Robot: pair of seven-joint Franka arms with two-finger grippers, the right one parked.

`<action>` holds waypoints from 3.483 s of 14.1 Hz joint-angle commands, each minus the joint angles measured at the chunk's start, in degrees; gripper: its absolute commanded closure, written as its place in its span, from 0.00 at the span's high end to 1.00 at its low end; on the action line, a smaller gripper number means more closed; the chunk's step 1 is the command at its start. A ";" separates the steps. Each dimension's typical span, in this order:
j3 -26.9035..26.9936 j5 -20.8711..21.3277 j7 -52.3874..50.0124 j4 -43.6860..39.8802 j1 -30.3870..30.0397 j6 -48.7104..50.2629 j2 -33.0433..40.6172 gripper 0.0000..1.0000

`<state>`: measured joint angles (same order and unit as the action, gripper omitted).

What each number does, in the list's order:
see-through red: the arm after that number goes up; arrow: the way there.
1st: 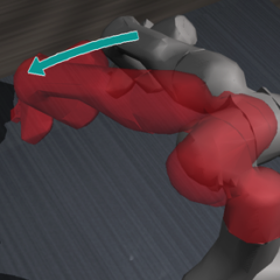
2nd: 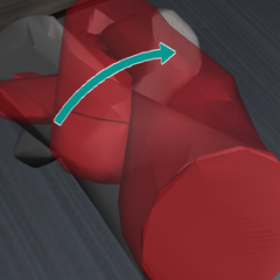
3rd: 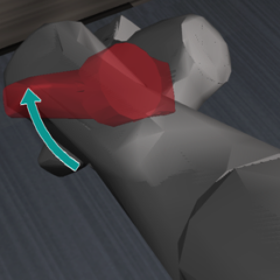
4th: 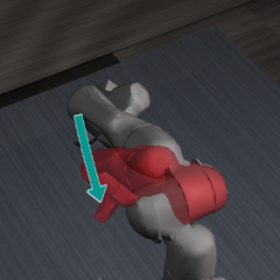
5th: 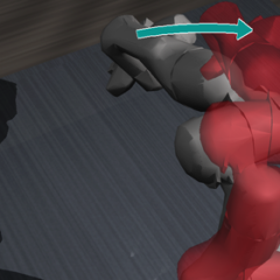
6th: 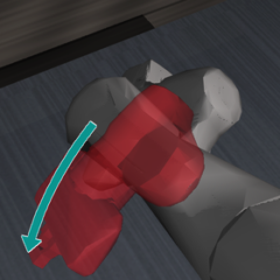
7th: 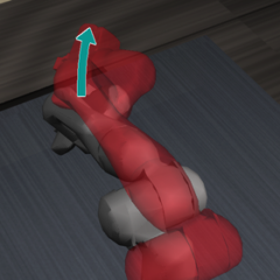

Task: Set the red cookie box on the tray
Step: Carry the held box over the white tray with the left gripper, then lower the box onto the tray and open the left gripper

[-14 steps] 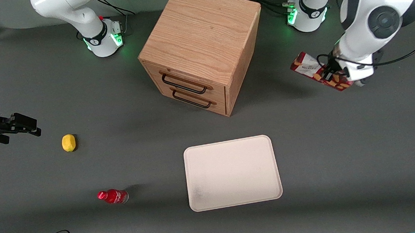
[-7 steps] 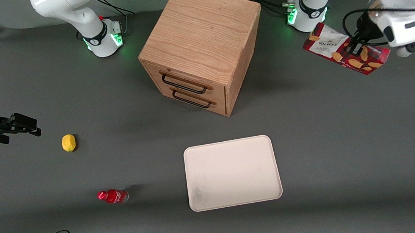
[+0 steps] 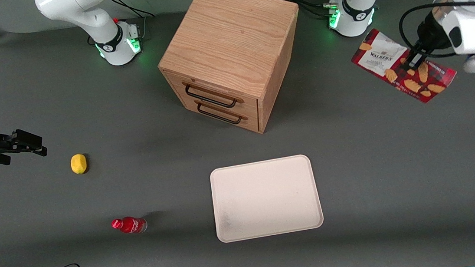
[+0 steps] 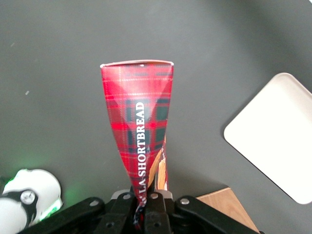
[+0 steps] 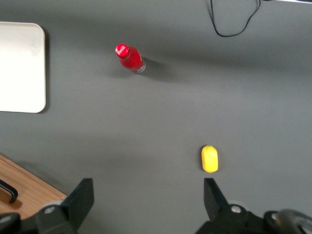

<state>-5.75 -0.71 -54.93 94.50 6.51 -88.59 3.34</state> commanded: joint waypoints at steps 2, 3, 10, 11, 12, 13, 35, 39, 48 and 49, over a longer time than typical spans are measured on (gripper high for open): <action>0.21 2.64 5.87 -16.24 4.64 2.36 -14.20 0.00; 0.21 2.91 7.54 -20.55 5.79 2.63 -17.80 0.00; -0.48 4.49 26.61 -40.69 11.33 2.90 -35.05 0.00; -0.75 4.49 27.15 -42.63 12.03 2.63 -36.81 0.00; -1.01 4.49 27.59 -46.04 12.91 2.37 -39.96 0.00; -1.62 4.49 27.77 -47.64 13.61 1.06 -41.90 0.00; -2.95 7.74 31.19 -37.29 13.36 -22.68 -55.36 0.00; -2.86 7.83 30.50 -36.50 13.36 -26.88 -57.83 0.00; -2.51 9.68 29.44 -36.15 13.80 -28.13 -59.24 1.00; -2.51 9.68 29.18 -36.06 13.80 -28.13 -59.24 1.00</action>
<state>-8.57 7.81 -24.81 57.99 19.88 -116.45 -56.49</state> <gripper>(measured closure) 0.705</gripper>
